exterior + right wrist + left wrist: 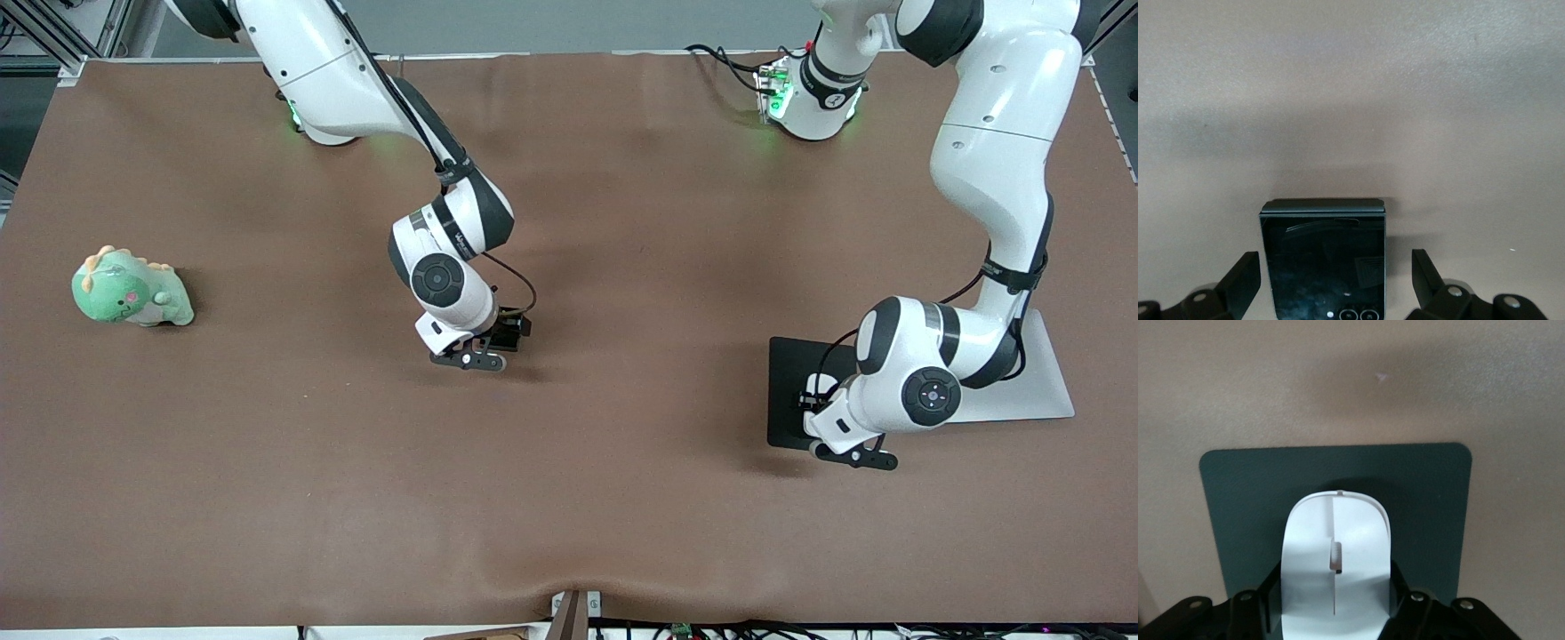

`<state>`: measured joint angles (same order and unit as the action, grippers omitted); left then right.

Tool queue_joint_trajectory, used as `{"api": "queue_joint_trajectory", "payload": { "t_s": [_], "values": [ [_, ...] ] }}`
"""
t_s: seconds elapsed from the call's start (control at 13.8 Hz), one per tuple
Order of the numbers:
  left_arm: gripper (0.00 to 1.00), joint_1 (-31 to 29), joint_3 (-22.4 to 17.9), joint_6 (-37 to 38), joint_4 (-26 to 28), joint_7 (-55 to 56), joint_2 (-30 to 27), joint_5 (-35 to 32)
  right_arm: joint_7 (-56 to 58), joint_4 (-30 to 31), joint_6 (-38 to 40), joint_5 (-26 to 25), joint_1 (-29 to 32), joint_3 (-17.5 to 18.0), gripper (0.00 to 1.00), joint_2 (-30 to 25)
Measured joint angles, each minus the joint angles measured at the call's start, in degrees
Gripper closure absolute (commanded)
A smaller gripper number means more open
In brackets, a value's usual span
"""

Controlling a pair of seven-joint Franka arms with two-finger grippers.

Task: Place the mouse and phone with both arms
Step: 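Lower the white mouse onto the black pad and open the left gripper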

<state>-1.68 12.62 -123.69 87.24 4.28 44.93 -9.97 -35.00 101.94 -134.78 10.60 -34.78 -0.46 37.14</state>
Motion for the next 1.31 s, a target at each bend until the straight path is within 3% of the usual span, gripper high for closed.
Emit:
{"api": "queue_joint_trajectory", "payload": {
  "t_s": [0.07, 0.65, 0.87, 0.94, 1.02, 1.09, 1.16, 1.31],
  "values": [
    [0.00, 0.0, 0.0, -1.1, 0.0, 0.0, 0.3, 0.4, -0.2, 0.0, -0.3, 0.0, -0.1, 0.0, 0.00, 0.2],
    [0.00, -0.3, 0.0, -3.6, -0.8, 0.7, -1.1, 0.8, -0.9, 0.0, -1.1, 0.0, -0.5, 0.0, 0.00, 0.9],
    [0.00, -0.7, 0.0, 2.2, -1.2, 1.2, -6.2, 0.8, -1.6, 0.0, -1.1, 0.0, -0.6, -0.1, 0.00, 0.9],
    [0.00, -1.2, 0.0, 4.6, -1.3, 1.3, -8.4, 0.8, -1.7, 0.0, -1.1, 0.0, -0.6, -0.1, 0.05, 1.0],
    [0.00, -1.9, 0.0, 6.9, -1.3, 1.3, -10.7, 0.8, -1.7, 0.1, -1.3, 0.0, -0.6, -0.1, 0.38, 1.0],
    [0.00, -2.7, 0.0, 9.0, -1.3, 1.3, -12.8, 0.8, -1.8, 0.2, -1.7, 0.0, -0.7, -0.1, 0.80, 1.1],
    [0.00, -3.2, 0.0, 11.1, -1.3, 1.3, -15.0, 0.8, -1.8, 0.5, -2.1, 0.0, -0.7, -0.1, 1.00, 1.1],
    [0.00, -3.7, 0.0, 15.1, -1.3, 1.3, -18.8, 0.8, -1.9, 0.6, -1.9, 0.0, -0.7, -0.4, 1.00, 1.0]
  ]
}}
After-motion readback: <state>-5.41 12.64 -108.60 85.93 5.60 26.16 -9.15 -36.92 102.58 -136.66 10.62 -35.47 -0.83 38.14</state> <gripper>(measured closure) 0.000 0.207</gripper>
